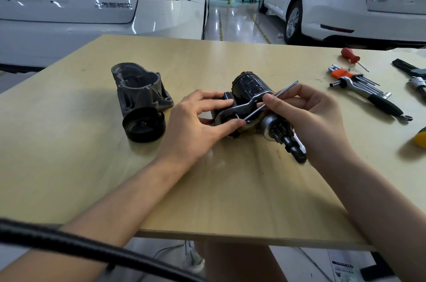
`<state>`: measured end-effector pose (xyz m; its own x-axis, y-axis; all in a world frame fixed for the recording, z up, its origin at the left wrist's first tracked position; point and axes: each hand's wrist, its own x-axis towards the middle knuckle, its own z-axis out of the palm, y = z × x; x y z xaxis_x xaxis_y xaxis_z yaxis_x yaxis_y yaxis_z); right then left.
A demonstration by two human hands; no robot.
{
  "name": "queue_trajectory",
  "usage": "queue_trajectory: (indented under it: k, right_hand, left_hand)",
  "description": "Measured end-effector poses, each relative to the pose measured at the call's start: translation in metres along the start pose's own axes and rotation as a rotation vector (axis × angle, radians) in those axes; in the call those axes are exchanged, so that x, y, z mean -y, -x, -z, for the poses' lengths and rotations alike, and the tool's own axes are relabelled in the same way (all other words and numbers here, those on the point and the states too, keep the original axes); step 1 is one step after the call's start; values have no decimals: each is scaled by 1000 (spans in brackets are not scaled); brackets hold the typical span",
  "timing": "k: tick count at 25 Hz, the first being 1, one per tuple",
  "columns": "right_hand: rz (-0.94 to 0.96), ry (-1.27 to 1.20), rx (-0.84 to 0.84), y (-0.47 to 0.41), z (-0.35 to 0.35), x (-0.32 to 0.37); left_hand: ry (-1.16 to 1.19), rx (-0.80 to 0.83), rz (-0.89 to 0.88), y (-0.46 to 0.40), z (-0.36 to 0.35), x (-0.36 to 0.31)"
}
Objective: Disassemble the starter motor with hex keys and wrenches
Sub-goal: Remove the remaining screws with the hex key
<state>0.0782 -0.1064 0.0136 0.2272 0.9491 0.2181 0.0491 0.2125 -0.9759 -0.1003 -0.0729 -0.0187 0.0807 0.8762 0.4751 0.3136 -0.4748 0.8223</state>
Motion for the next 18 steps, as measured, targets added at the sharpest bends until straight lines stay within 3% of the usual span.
queue_trajectory:
  k: [12, 15, 18]
  right_hand:
    - [57, 36, -8, 0, -1, -2]
    - [229, 229, -7, -4, -6, 9]
    - [387, 467, 98, -7, -23, 28]
  left_hand:
    - [-30, -27, -13, 2, -3, 0]
    - [-23, -19, -21, 2, -2, 0]
    - [-55, 5, -26, 1, -1, 1]
